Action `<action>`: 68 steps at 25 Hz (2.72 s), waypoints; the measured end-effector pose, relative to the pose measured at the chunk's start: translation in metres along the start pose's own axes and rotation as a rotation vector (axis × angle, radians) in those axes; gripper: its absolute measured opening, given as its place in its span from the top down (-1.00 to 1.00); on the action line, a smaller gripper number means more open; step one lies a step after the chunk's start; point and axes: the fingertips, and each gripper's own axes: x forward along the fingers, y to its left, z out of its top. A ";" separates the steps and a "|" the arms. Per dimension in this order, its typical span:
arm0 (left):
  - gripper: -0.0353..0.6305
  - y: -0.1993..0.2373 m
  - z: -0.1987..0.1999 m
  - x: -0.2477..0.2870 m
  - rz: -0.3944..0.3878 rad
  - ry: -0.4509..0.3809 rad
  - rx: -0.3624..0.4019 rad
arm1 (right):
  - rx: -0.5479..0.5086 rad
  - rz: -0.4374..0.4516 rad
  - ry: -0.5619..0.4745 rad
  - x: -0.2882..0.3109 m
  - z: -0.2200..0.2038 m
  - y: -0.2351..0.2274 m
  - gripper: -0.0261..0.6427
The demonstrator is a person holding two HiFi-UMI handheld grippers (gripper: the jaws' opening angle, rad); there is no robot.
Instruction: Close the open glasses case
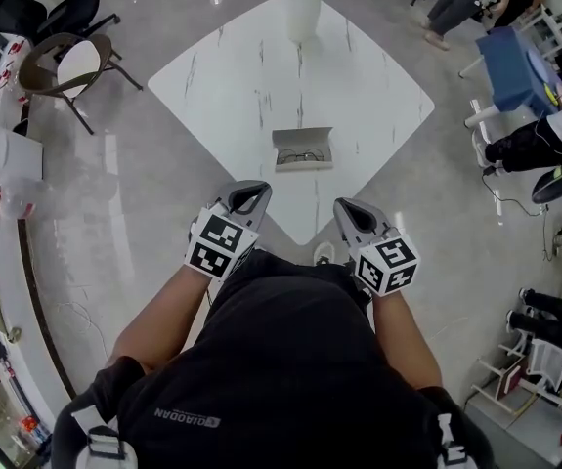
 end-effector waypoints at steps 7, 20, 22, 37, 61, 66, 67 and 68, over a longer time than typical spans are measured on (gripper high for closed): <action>0.88 0.003 -0.003 0.006 0.020 0.000 -0.022 | -0.033 0.041 0.008 0.014 0.009 0.000 0.92; 0.88 0.015 0.003 0.021 0.210 -0.032 -0.157 | -0.163 0.210 0.081 0.040 0.023 -0.036 0.92; 0.88 0.014 0.004 0.025 0.239 -0.030 -0.168 | -0.169 0.236 0.080 0.043 0.025 -0.041 0.92; 0.88 0.004 0.020 0.044 0.283 0.022 -0.101 | -0.197 0.275 0.038 0.045 0.033 -0.063 0.92; 0.68 0.000 0.018 0.047 0.252 0.031 -0.041 | -0.191 0.208 0.025 0.039 0.035 -0.069 0.77; 0.68 0.001 0.016 0.049 0.254 0.036 -0.047 | -0.190 0.211 0.028 0.040 0.035 -0.071 0.77; 0.68 0.002 0.014 0.050 0.254 0.041 -0.046 | -0.190 0.214 0.028 0.040 0.036 -0.071 0.77; 0.68 0.002 0.011 0.052 0.253 0.049 -0.044 | -0.188 0.218 0.029 0.041 0.035 -0.072 0.77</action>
